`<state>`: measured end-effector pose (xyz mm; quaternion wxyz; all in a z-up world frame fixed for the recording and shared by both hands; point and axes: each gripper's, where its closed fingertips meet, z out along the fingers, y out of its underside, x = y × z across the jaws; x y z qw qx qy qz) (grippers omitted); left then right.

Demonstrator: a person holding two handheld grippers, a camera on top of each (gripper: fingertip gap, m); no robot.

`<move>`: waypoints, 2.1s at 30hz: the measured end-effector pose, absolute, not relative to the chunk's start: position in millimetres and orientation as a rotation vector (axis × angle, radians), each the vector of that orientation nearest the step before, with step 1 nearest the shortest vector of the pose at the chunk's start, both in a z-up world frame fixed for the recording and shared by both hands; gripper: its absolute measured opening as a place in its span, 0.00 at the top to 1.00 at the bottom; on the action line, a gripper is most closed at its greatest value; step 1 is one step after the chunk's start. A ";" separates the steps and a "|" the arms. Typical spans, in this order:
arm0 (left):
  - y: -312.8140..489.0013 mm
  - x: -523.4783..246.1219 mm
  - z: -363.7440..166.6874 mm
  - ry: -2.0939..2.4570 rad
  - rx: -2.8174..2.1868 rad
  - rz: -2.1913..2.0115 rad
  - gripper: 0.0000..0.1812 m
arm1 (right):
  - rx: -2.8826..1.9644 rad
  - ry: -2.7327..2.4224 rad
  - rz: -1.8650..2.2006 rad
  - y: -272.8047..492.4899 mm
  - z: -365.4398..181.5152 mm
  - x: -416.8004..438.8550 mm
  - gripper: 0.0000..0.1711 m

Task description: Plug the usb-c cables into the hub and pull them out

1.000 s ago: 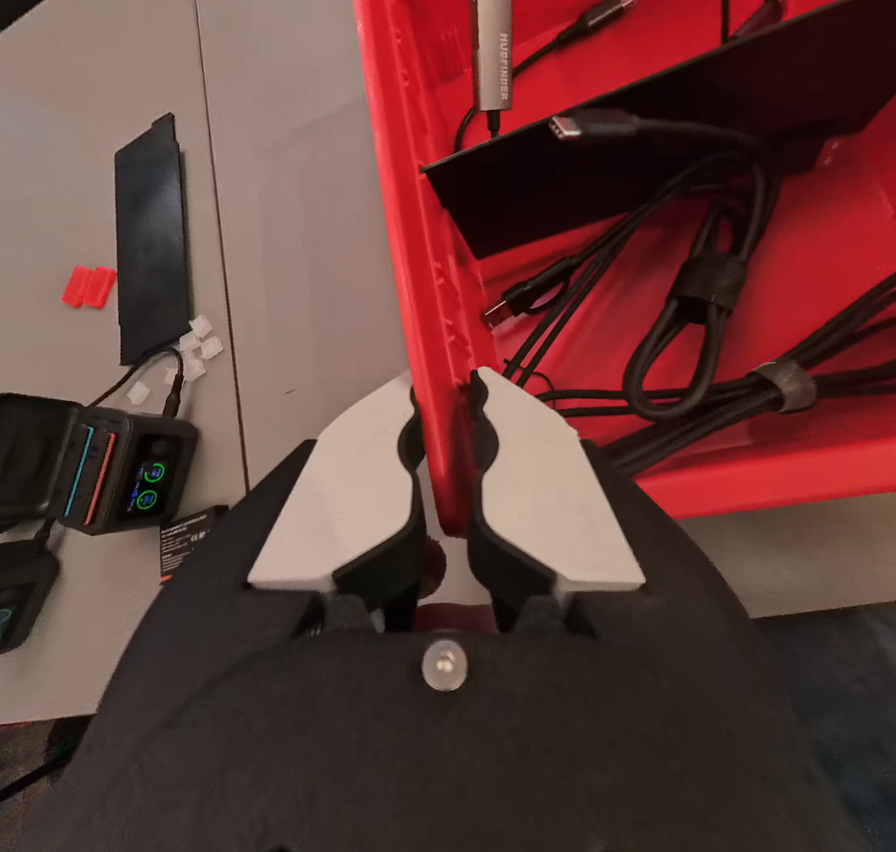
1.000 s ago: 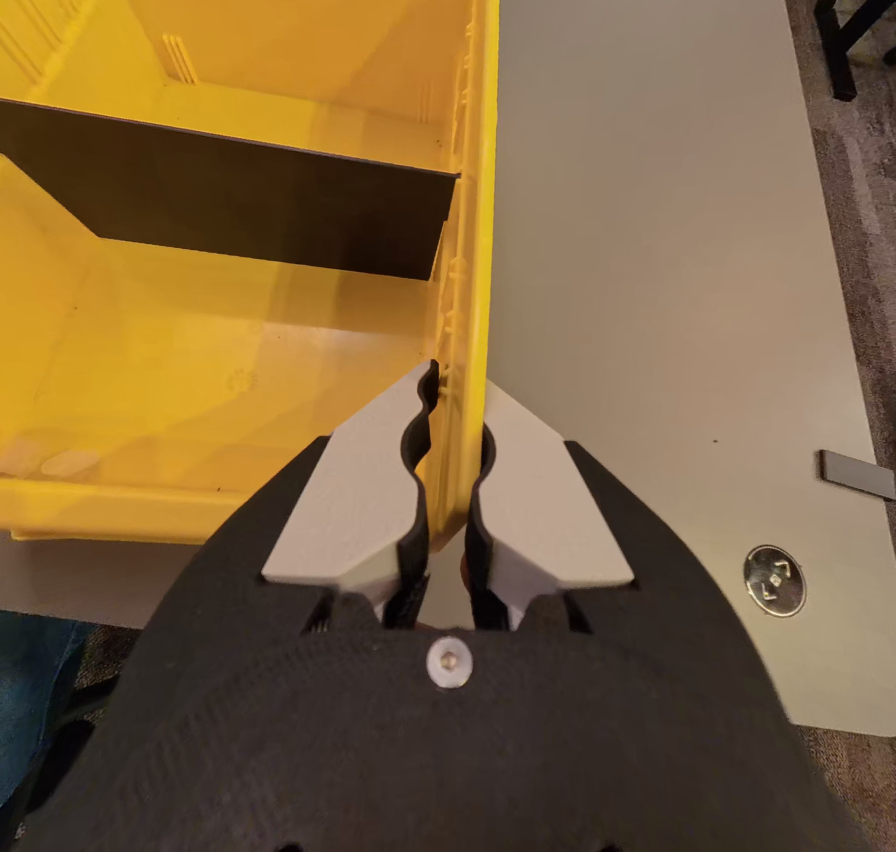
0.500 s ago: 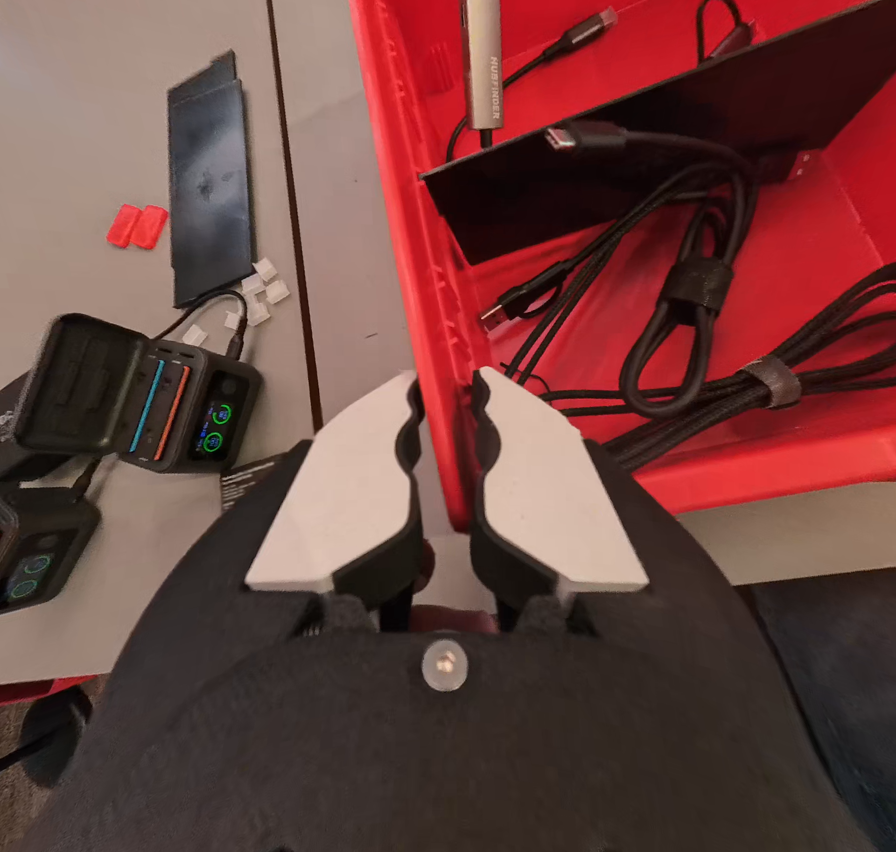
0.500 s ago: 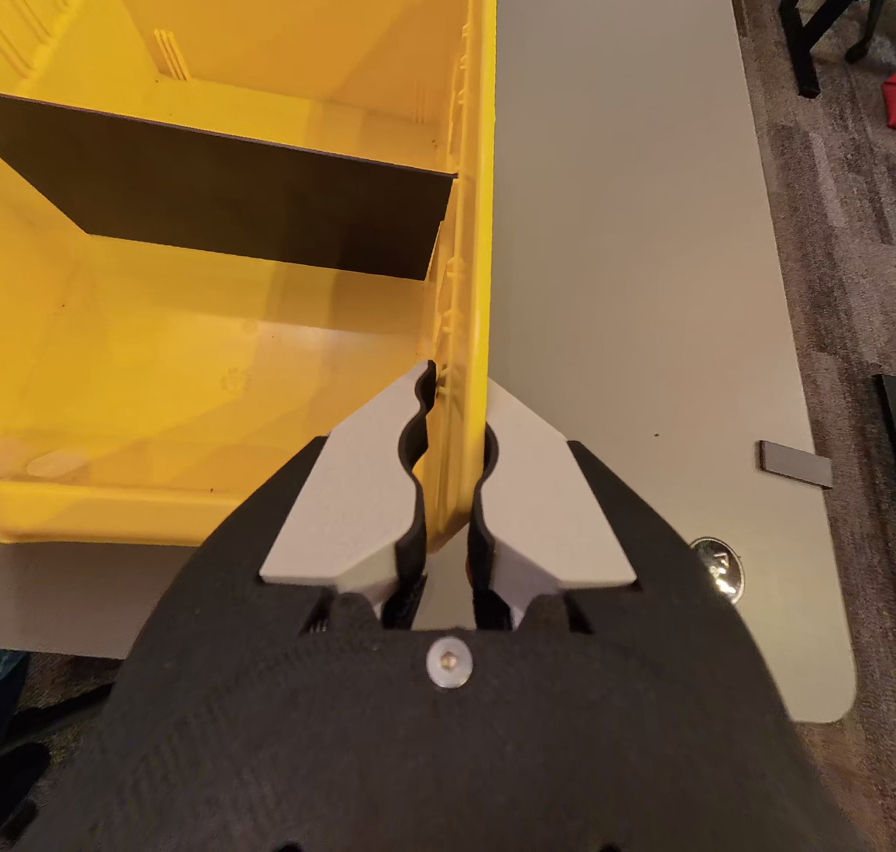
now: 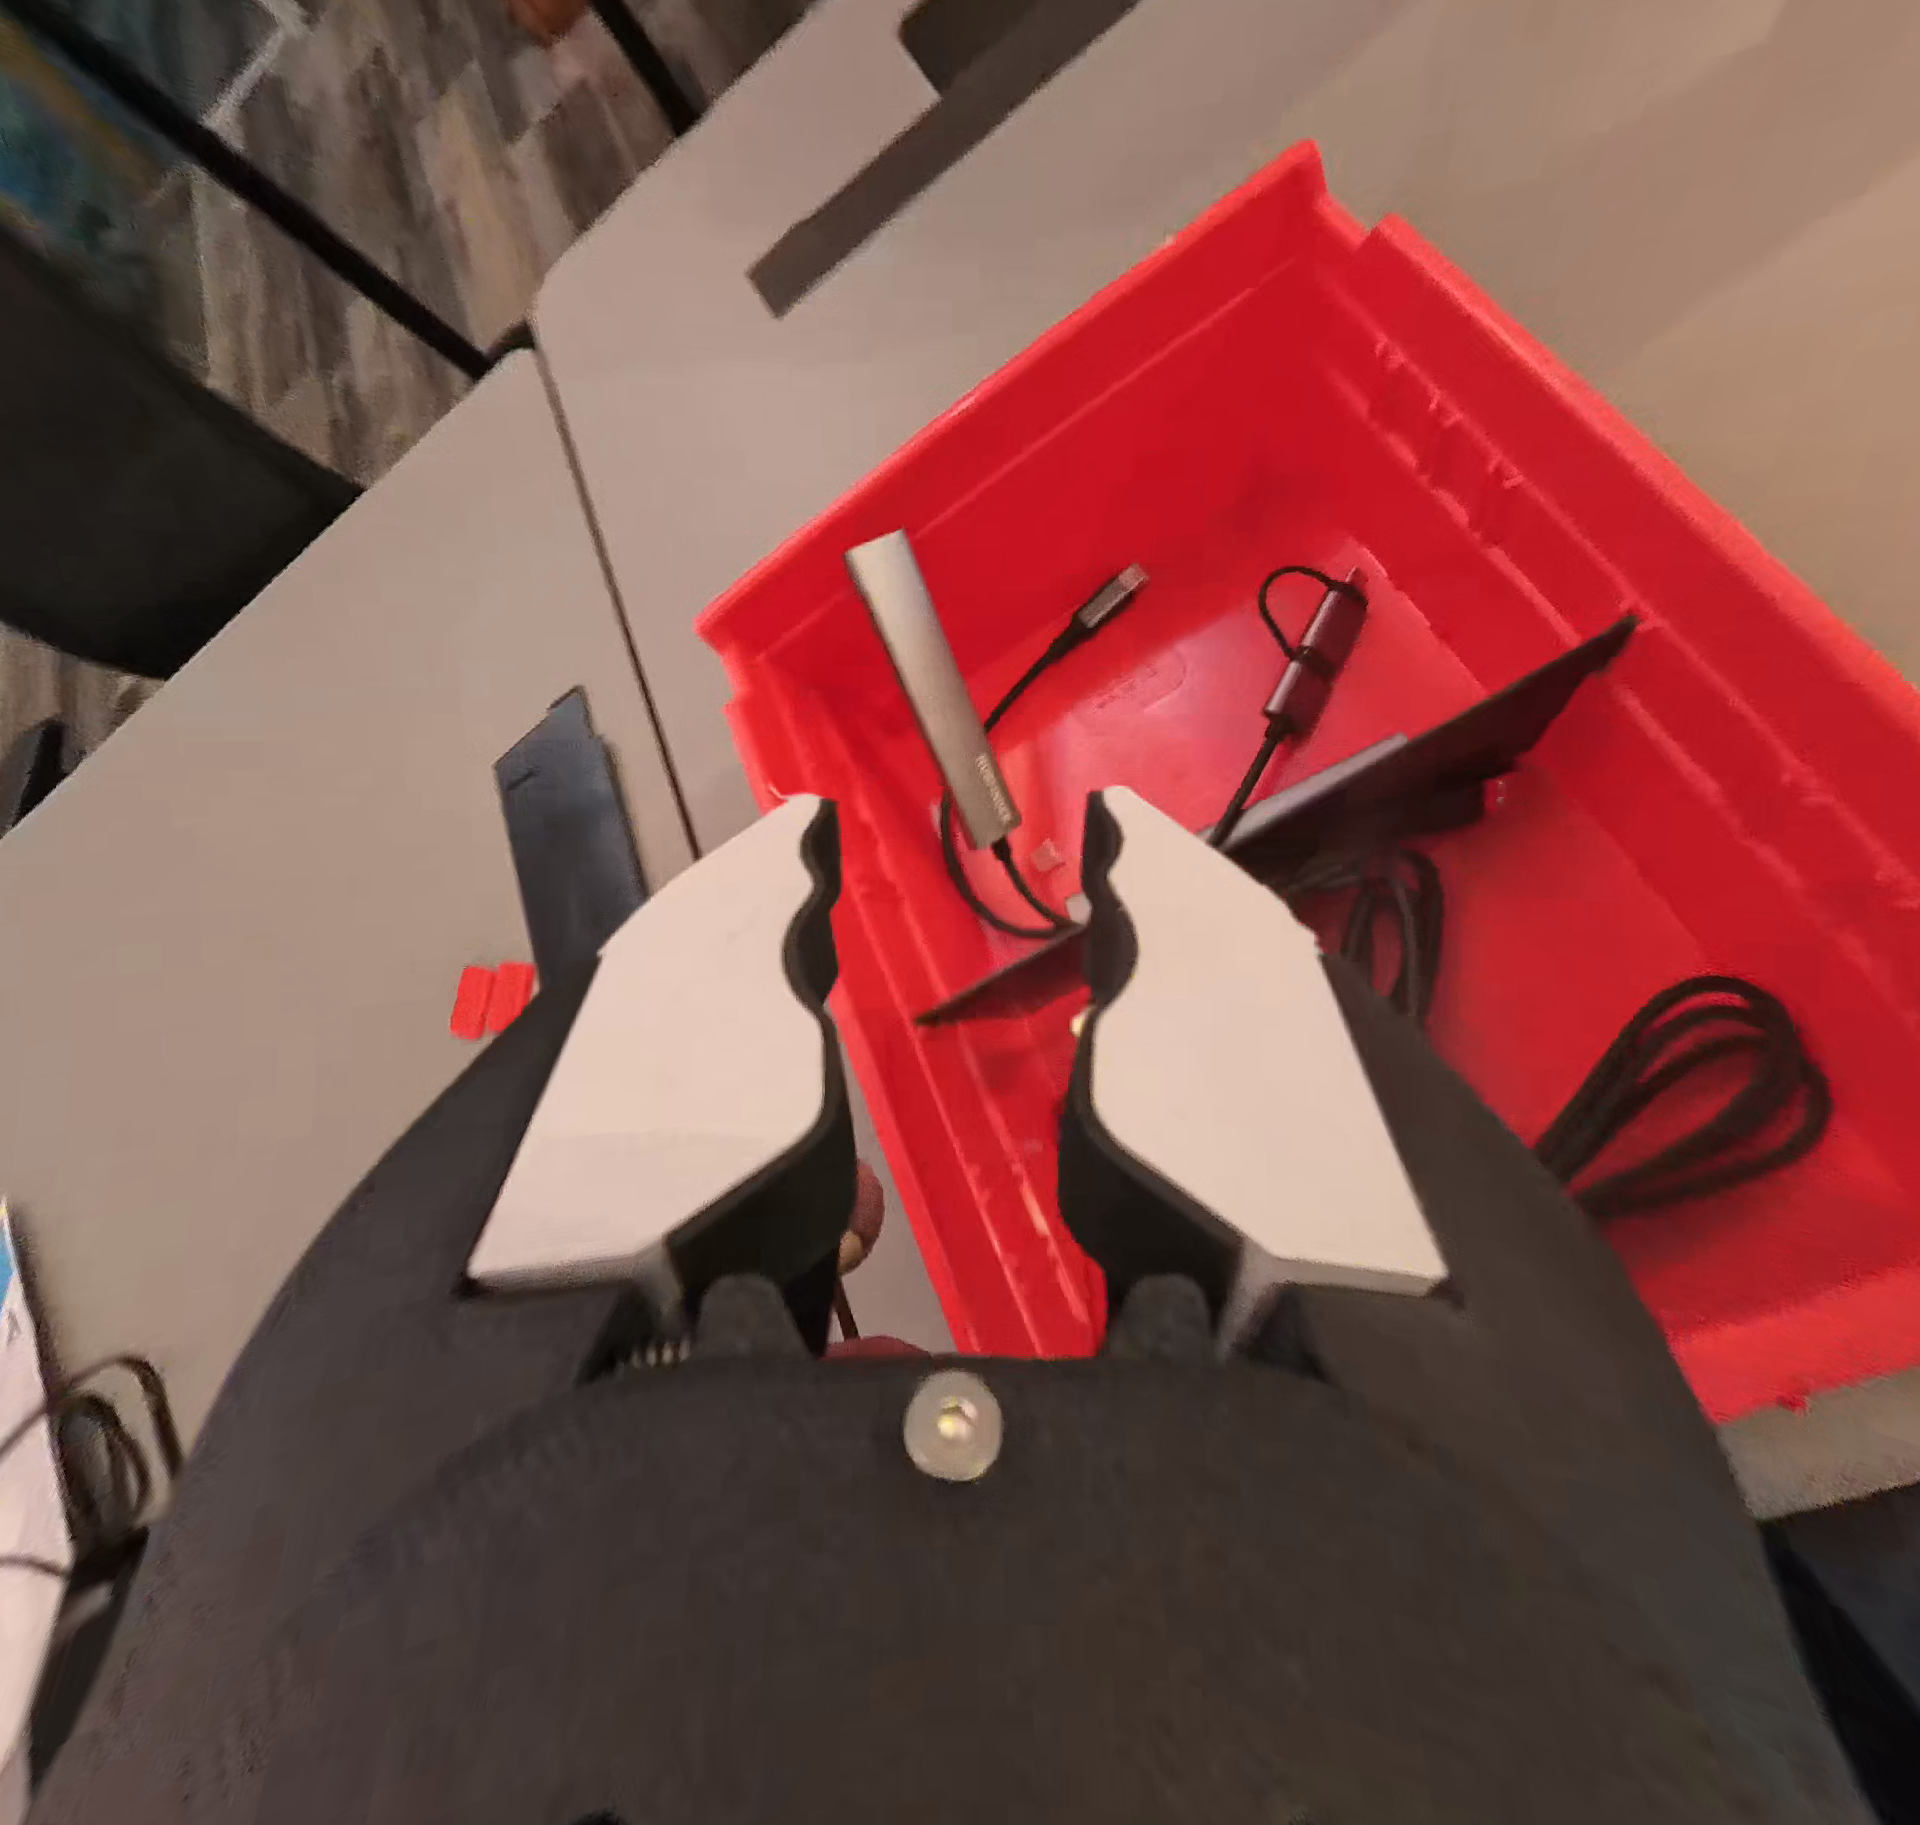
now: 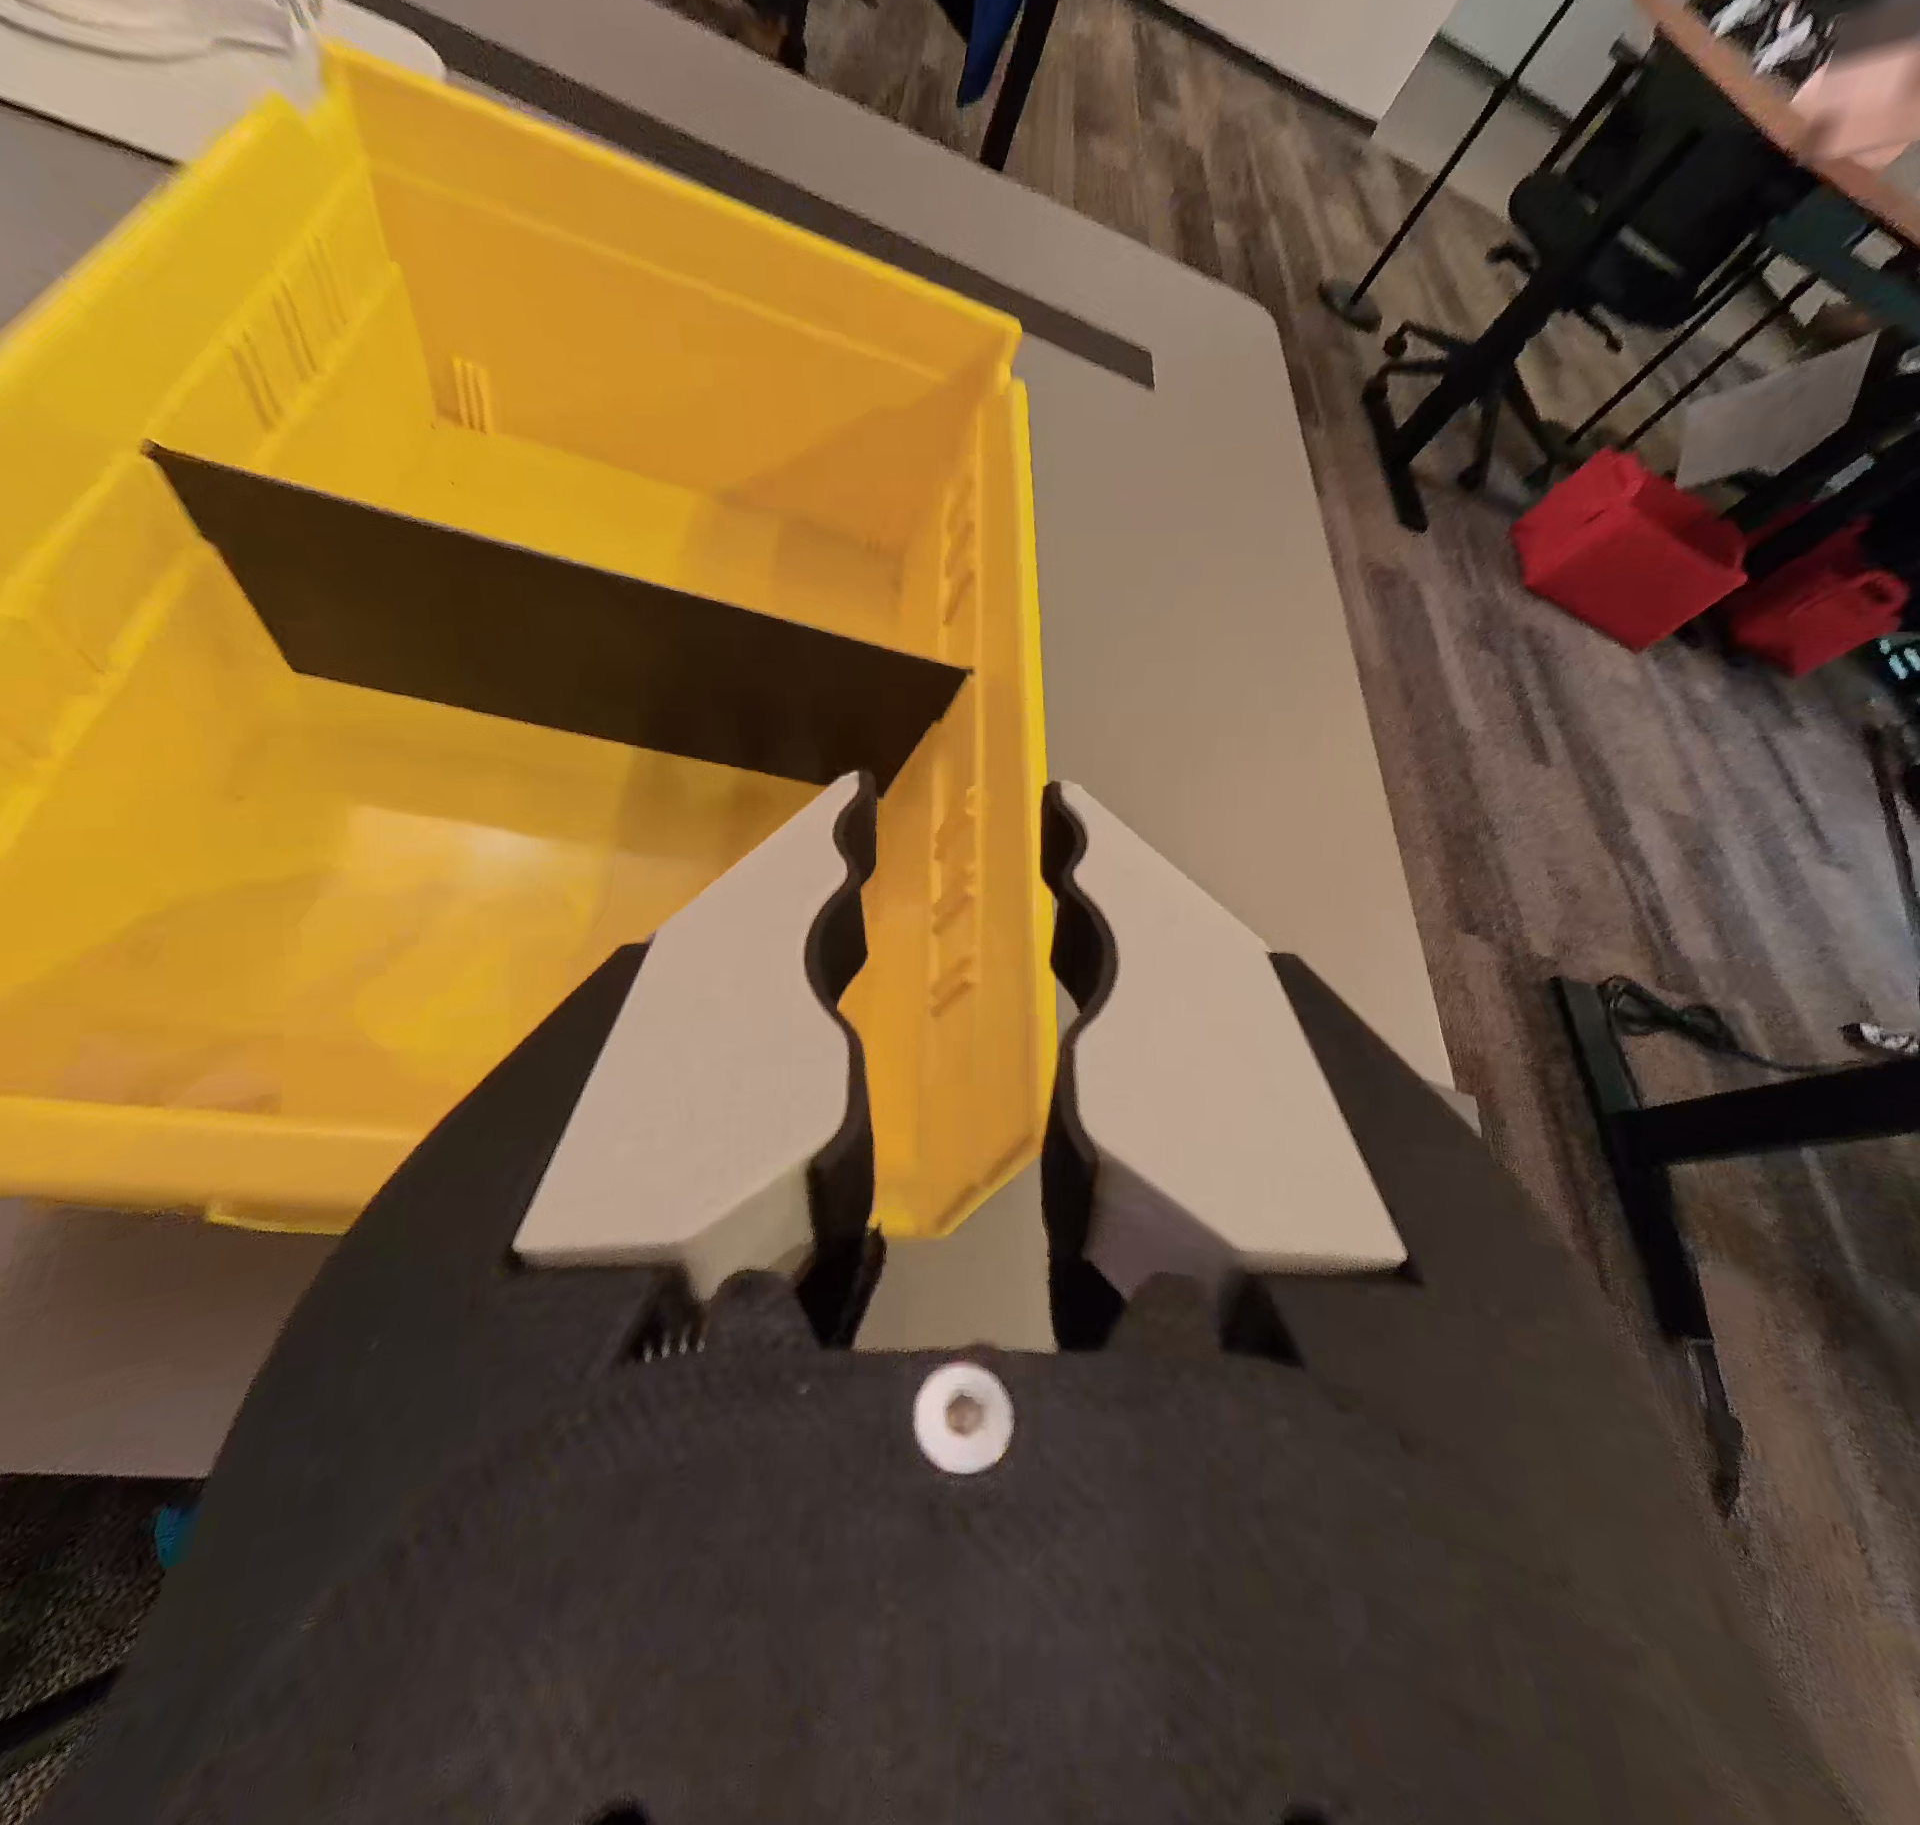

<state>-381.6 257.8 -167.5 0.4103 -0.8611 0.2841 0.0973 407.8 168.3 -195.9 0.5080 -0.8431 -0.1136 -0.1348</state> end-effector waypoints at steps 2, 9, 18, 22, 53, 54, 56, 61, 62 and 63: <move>278.8 -373.7 -183.0 0.787 -2.240 0.238 0.75 | -1.993 -0.291 -0.319 166.9 -185.4 397.2 0.84; 329.6 -384.4 -239.7 0.833 -2.483 0.358 0.73 | -1.928 -0.373 -0.293 163.0 -172.1 363.7 0.86; 357.4 -401.0 -269.4 0.851 -2.554 0.676 0.81 | -1.881 -0.434 -0.271 166.0 -165.3 336.4 0.88; 361.4 -397.3 -252.7 0.845 -2.450 0.705 0.85 | -1.849 -0.452 -0.257 166.9 -158.4 325.3 0.89; 228.3 -121.2 18.0 0.932 -1.272 -0.327 0.87 | -1.310 -1.017 0.267 176.0 -67.7 30.1 0.78; 223.5 -104.7 12.4 0.969 -1.263 -0.401 0.87 | -1.308 -1.026 0.333 177.8 -66.7 20.3 0.78; 209.2 -72.3 -0.3 1.074 -1.228 -0.548 0.87 | -1.299 -1.054 0.484 179.5 -66.2 0.5 0.74; 172.3 -20.9 -14.2 1.250 -1.093 -0.809 0.87 | -1.227 -1.094 0.869 177.3 -62.9 -31.2 0.70; 167.3 -15.8 -12.9 1.257 -1.073 -0.850 0.87 | -1.191 -1.085 0.966 173.2 -58.4 -33.5 0.71; 163.9 -12.7 -10.0 1.250 -1.054 -0.884 0.87 | -1.158 -1.069 1.063 169.6 -53.7 -34.3 0.73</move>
